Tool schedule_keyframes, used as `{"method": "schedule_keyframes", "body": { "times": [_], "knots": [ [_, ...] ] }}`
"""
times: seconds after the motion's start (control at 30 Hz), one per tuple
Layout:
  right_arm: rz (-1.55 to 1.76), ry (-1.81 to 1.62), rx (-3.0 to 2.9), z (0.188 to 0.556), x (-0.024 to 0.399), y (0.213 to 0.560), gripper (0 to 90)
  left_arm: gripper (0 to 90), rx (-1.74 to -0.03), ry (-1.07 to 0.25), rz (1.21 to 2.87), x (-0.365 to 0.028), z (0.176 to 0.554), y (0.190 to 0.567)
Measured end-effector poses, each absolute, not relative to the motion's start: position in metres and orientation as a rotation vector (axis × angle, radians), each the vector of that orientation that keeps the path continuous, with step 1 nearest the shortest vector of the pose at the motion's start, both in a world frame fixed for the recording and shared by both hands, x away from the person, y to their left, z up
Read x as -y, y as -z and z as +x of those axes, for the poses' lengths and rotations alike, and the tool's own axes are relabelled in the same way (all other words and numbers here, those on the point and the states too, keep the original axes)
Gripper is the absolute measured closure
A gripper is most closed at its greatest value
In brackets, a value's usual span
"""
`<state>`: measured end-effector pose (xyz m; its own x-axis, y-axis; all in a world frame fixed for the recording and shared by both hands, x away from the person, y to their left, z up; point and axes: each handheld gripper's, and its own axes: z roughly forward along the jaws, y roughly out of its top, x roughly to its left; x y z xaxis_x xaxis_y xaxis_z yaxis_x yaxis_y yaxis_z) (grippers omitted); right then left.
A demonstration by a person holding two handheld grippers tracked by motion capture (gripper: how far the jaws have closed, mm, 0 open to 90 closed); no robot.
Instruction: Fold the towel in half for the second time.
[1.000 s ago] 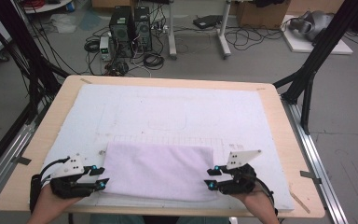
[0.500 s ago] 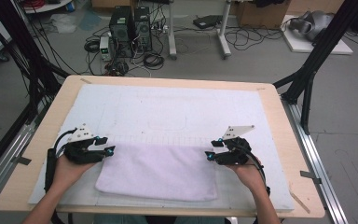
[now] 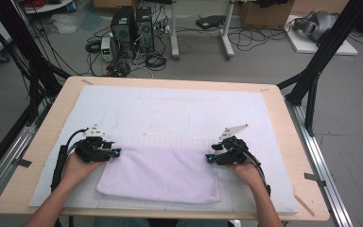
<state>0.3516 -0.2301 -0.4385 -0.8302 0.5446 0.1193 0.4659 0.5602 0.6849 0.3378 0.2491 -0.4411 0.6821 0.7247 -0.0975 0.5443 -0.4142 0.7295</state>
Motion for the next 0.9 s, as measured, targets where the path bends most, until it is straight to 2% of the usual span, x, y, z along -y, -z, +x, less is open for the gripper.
{"method": "schedule_keyframes", "body": {
  "times": [0.1, 0.17, 0.27, 0.37, 0.53, 0.9],
  "knots": [
    [0.870, -1.146, -2.697, 0.352, 0.228, 0.440, 53.1, 61.2, -0.955, -0.289, 2.110, -0.249, 0.336, 0.442],
    [0.874, -1.171, -2.709, 0.351, 0.229, 0.441, 61.4, 66.0, -0.936, -0.294, 2.113, -0.249, 0.335, 0.442],
    [0.840, -1.177, -2.725, 0.350, 0.227, 0.440, 71.4, 72.1, -0.912, -0.332, 2.131, -0.246, 0.331, 0.441],
    [0.807, -1.160, -2.730, 0.348, 0.225, 0.438, 77.2, 76.4, -0.889, -0.380, 2.155, -0.242, 0.328, 0.439],
    [0.782, -1.152, -2.710, 0.347, 0.226, 0.433, 79.7, 80.1, -0.882, -0.406, 2.151, -0.241, 0.326, 0.435],
    [0.781, -1.233, -2.641, 0.357, 0.232, 0.414, 81.0, 81.0, -0.900, -0.404, 2.050, -0.245, 0.335, 0.418]
  ]
}}
